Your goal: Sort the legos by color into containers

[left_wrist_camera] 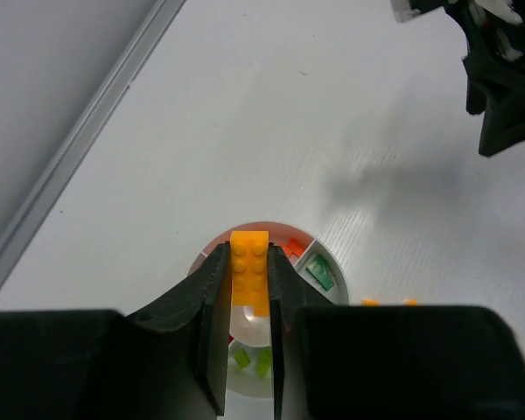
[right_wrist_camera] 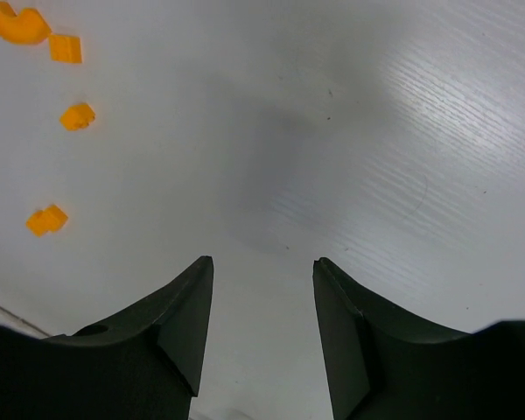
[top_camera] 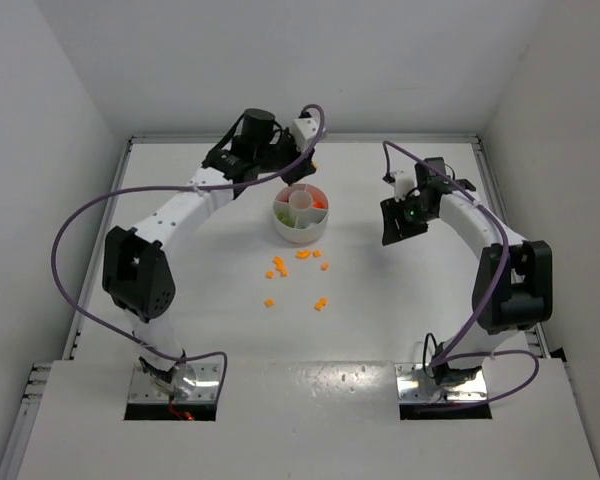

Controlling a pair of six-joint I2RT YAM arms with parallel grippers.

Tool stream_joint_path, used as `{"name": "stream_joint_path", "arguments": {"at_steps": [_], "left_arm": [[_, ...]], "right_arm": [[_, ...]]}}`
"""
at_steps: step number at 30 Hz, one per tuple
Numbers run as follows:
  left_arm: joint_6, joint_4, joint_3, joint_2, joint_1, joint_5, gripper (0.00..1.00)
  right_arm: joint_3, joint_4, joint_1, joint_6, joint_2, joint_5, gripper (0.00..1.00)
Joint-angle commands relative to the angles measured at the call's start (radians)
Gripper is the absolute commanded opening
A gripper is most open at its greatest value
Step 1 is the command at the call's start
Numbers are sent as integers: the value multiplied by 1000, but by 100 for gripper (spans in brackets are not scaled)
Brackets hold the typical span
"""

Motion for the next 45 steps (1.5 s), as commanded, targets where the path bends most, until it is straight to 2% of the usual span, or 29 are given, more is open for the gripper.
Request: {"name": "stream_joint_path", "arguments": {"at_steps": [1,8,26,34,38,42,43,45], "left_arm": [[-158,43,53,77,13,18,3],[-218,66,96,140,56,29,3],[-218,48,96,212,76,12,3],[-198,69,-45,126,76,31,3],[-189,69,-67,115,85,21,3],[-189,69,-77,115,85,21,11],[-189,69,-77,115,85,21,19],[-189,69,-77,115,85,21,29]], "right_arm": [[54,3,8,-17,4,-28,50],[63,-8,27,-17,13,-10,50],[97,-26,45,-26,60,-10,50],[97,-26,45,-26,60,0,50],[106,-26,54,-26,69,-10,50],[106,-26,54,-26,79,-10,50],[106,-26,54,-26,79,-10,50],[106,-26,54,-26,79,-10,50]]}}
